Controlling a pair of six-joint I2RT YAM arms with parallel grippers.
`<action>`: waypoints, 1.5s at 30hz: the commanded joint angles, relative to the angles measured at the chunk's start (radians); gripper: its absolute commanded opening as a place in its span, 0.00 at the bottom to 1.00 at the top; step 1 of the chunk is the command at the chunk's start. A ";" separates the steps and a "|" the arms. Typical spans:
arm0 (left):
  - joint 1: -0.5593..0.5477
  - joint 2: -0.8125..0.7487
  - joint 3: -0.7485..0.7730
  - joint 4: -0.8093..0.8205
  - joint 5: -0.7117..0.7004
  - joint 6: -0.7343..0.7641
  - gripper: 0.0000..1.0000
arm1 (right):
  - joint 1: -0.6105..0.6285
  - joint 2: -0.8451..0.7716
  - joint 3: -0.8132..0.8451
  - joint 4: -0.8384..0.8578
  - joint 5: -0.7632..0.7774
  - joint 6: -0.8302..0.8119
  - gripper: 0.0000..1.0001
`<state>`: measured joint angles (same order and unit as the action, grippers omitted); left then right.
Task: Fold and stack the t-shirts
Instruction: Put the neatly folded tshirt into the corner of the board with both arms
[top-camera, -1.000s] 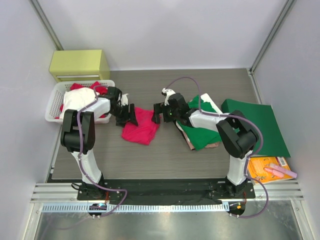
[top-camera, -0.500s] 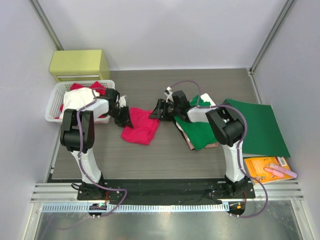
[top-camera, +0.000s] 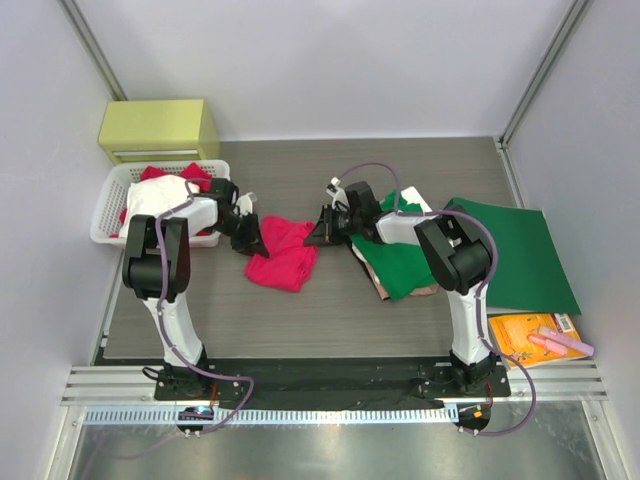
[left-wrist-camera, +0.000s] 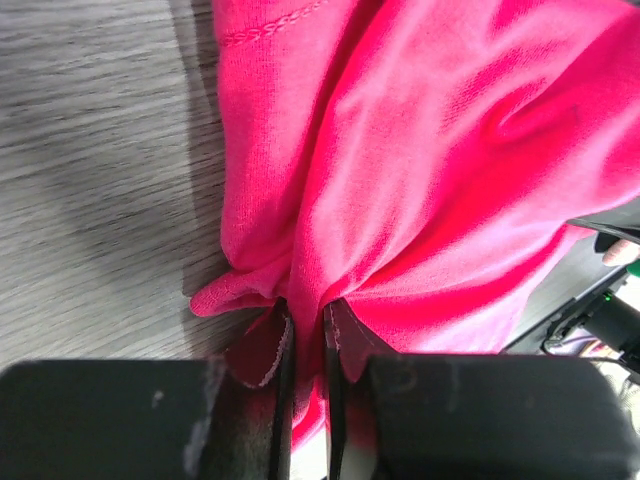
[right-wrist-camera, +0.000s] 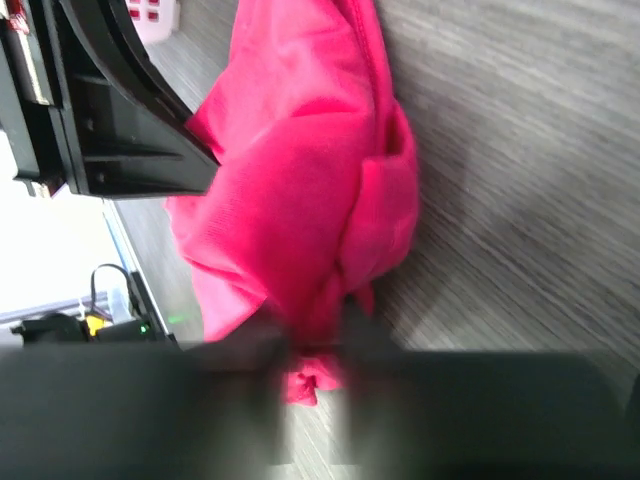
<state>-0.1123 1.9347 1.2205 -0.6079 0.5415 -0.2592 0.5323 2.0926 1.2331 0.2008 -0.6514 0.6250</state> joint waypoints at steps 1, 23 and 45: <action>0.003 0.041 0.011 -0.015 0.014 -0.003 0.00 | 0.000 0.024 0.045 -0.031 -0.065 -0.018 0.01; -0.073 -0.155 0.105 -0.098 0.141 0.152 0.00 | 0.017 -0.098 0.149 -0.273 -0.257 -0.228 0.01; -0.116 -0.283 0.260 -0.224 0.110 0.244 0.00 | 0.014 -0.270 0.180 -0.414 -0.310 -0.303 0.01</action>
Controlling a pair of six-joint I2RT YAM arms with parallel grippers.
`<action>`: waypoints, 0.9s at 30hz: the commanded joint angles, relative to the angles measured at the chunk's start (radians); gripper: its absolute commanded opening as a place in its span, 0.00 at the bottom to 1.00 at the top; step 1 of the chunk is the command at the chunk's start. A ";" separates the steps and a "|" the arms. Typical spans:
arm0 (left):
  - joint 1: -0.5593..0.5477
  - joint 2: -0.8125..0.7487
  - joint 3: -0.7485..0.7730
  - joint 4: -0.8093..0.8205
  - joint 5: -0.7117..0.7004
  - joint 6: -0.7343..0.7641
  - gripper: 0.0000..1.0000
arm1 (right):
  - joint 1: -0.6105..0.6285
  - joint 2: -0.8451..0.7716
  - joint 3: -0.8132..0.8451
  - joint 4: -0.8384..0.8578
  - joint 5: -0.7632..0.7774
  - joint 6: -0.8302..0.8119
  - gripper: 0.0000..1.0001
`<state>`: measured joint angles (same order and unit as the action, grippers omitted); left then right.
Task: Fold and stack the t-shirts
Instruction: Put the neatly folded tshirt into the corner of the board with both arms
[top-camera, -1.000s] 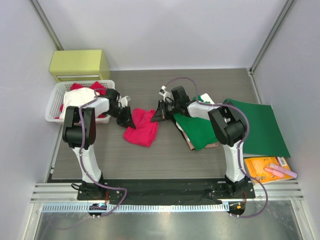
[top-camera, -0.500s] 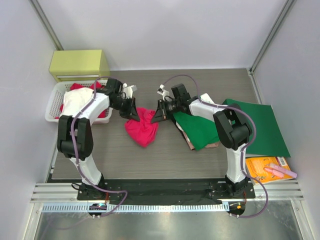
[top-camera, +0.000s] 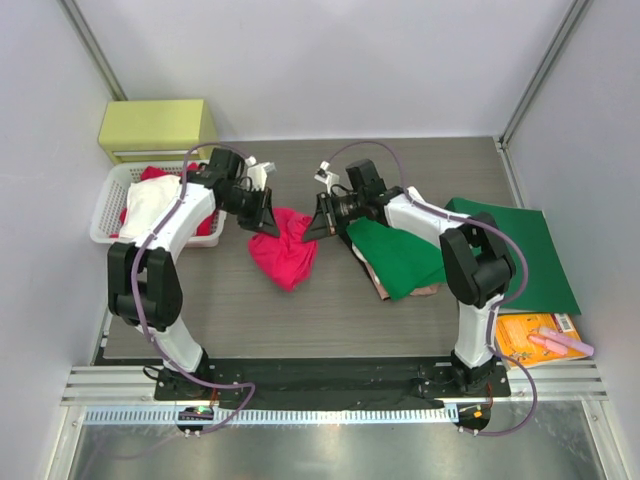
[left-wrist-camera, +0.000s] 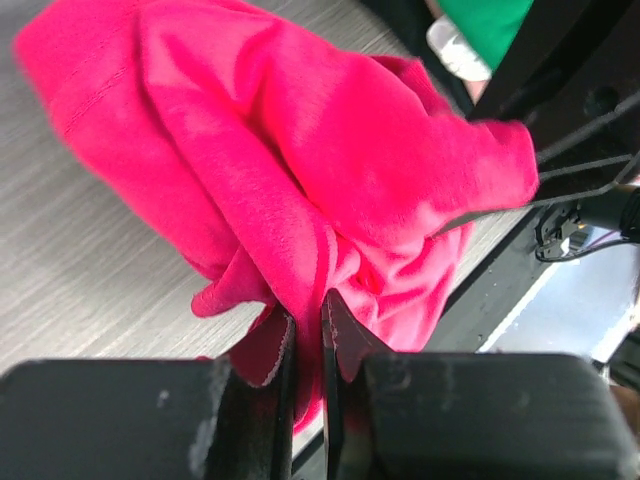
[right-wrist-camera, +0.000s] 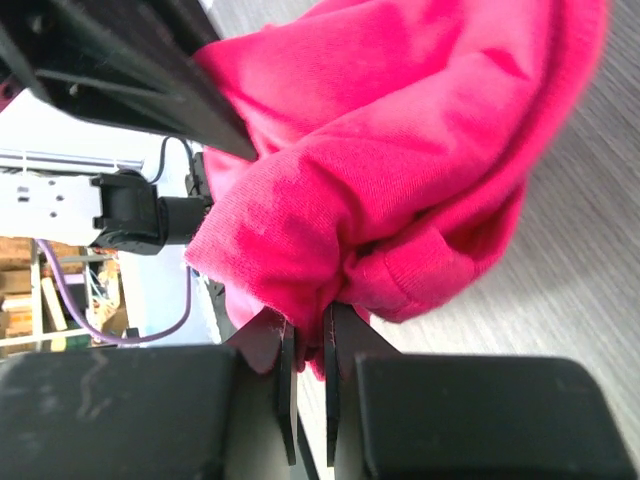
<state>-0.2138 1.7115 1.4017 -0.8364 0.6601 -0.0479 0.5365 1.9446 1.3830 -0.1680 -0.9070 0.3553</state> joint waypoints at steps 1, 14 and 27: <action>-0.022 -0.056 0.083 0.005 -0.008 0.036 0.00 | 0.010 -0.156 0.005 -0.048 -0.053 -0.039 0.01; -0.139 0.146 0.325 0.014 -0.051 0.039 0.00 | 0.010 -0.442 -0.209 -0.149 -0.015 -0.145 0.01; -0.182 0.243 0.442 0.000 -0.093 0.043 0.00 | -0.084 -0.624 -0.363 -0.269 0.053 -0.252 0.01</action>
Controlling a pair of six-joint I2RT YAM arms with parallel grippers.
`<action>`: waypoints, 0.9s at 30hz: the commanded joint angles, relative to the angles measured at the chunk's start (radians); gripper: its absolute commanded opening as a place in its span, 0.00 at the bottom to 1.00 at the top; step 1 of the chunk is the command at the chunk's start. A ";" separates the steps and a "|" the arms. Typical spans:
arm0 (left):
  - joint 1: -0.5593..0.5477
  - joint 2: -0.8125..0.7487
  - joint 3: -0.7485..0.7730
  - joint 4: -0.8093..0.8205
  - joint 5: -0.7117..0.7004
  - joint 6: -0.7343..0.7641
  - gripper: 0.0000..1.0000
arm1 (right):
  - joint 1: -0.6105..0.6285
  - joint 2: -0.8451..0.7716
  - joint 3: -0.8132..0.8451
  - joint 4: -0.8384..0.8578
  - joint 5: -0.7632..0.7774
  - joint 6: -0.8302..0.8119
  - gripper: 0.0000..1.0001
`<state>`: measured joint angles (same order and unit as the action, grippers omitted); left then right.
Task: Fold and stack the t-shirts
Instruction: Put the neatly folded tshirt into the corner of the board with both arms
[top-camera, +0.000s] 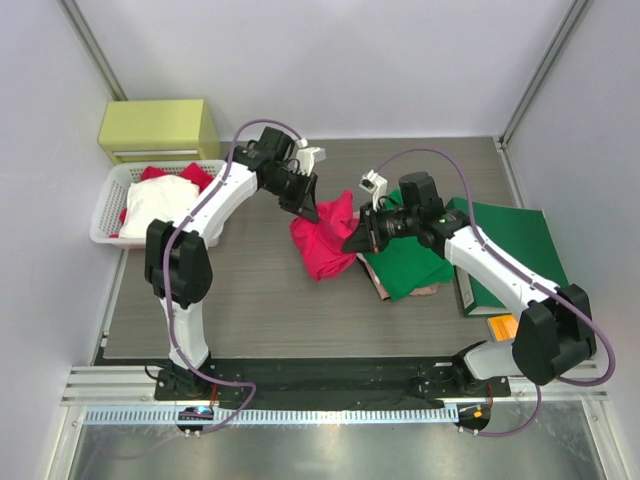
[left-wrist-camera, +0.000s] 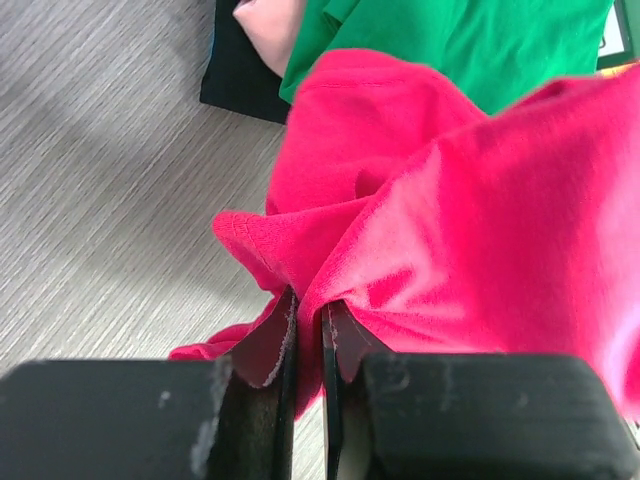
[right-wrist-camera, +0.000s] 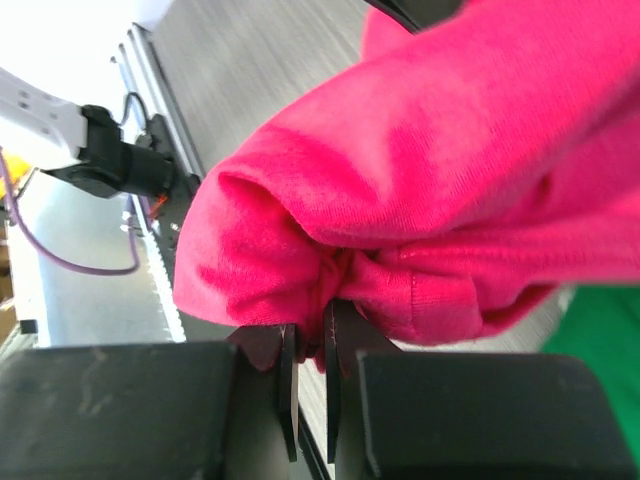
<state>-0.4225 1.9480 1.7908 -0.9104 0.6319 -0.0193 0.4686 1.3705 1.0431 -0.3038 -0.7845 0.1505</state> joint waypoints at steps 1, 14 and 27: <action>0.025 0.011 0.061 0.074 -0.063 0.015 0.00 | -0.027 -0.056 -0.029 -0.139 -0.071 -0.051 0.01; 0.031 0.008 0.134 0.053 -0.083 0.015 0.00 | -0.114 -0.105 -0.135 -0.202 -0.131 -0.054 0.01; 0.015 0.064 0.172 0.090 0.002 -0.013 0.00 | -0.169 -0.172 -0.209 -0.199 -0.110 -0.088 0.01</action>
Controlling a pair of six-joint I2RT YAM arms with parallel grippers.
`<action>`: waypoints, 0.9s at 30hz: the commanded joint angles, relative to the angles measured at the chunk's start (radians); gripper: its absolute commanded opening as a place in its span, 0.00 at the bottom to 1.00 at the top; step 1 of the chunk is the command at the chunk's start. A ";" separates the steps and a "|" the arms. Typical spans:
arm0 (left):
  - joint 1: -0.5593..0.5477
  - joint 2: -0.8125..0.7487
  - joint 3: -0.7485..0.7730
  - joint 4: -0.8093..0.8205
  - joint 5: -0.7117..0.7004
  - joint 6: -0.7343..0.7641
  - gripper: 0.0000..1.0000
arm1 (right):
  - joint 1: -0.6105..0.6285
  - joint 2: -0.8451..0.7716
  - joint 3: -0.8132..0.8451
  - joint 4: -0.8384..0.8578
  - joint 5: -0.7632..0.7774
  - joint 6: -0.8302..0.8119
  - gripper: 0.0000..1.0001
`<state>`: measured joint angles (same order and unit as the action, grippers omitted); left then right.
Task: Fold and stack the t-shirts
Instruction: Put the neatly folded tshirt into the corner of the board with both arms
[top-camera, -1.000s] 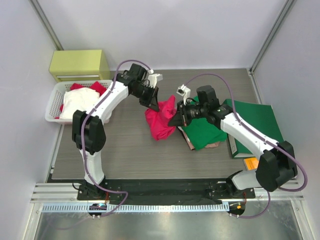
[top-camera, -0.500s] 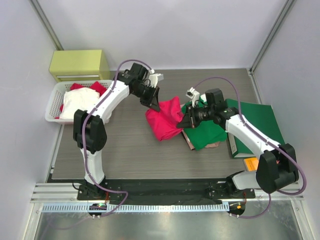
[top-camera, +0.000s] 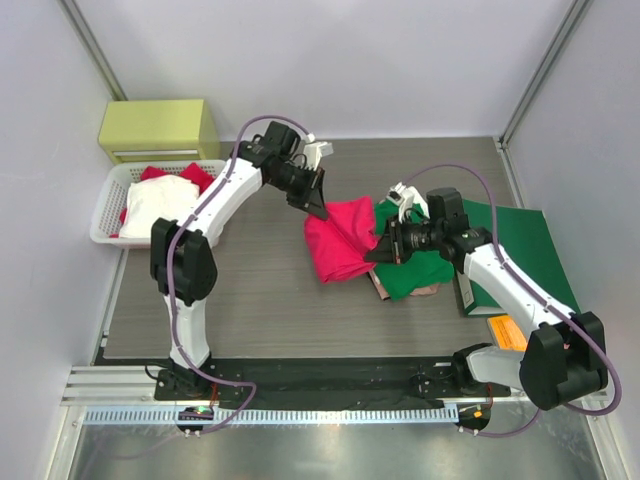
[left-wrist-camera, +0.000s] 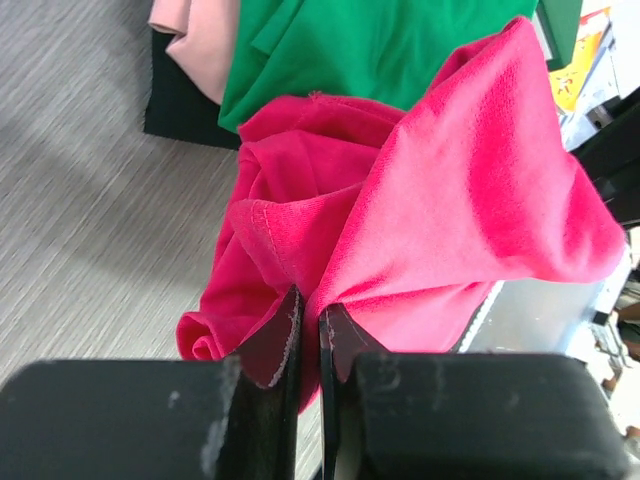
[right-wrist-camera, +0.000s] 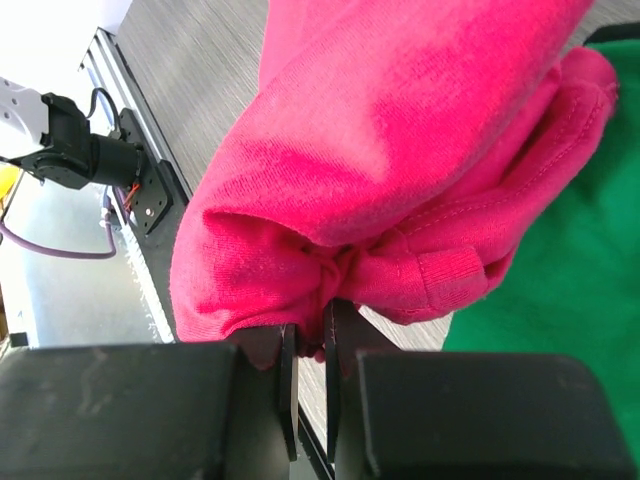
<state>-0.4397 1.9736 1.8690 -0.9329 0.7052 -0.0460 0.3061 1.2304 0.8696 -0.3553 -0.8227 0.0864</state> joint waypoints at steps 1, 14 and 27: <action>0.030 0.065 0.108 0.103 -0.067 0.015 0.00 | -0.018 -0.038 -0.040 -0.148 -0.073 -0.028 0.01; -0.063 0.103 0.133 0.089 -0.065 0.021 0.00 | -0.107 -0.039 -0.051 -0.171 -0.112 -0.060 0.01; -0.102 0.169 0.232 0.048 -0.012 0.029 0.00 | -0.157 0.010 0.052 -0.284 -0.110 -0.174 0.01</action>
<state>-0.5453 2.1220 2.0045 -0.9344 0.7002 -0.0429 0.1730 1.2438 0.8474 -0.4976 -0.8886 -0.0029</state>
